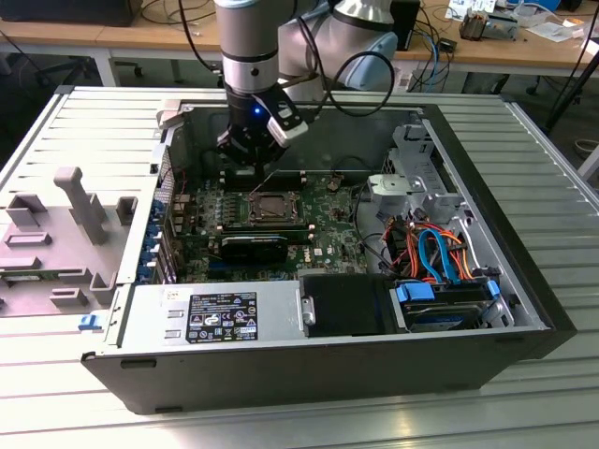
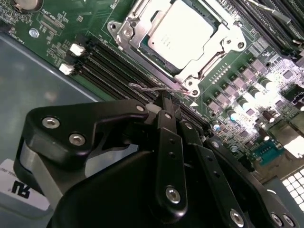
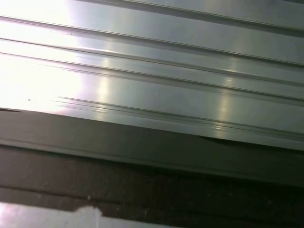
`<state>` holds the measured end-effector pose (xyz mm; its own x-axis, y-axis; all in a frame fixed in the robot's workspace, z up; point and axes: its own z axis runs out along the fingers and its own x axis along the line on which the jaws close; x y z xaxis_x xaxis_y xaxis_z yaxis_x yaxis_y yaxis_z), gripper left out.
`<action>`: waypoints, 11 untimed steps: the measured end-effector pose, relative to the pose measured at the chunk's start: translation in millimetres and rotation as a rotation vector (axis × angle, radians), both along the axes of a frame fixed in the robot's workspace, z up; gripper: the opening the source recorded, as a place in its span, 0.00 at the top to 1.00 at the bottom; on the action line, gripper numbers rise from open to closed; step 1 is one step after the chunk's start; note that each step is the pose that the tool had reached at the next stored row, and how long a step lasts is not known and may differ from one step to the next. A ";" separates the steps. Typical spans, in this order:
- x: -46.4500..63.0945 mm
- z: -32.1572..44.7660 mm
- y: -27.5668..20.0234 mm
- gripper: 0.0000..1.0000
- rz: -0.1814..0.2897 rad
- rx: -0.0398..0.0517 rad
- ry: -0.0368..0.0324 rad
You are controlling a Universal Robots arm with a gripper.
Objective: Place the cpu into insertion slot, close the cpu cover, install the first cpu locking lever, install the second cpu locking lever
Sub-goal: 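Install the first cpu locking lever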
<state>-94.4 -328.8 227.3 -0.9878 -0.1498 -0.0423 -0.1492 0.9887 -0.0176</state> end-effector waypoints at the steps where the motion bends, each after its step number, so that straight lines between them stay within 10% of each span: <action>1: -0.3 -0.4 0.0 0.89 0.000 0.0001 -0.0001; 11: -7.7 -2.9 -3.1 0.89 0.000 -0.0042 -0.0050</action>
<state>-102.2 -331.9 224.5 -0.9876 -0.1501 -0.0466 -0.1492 0.9885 -0.0225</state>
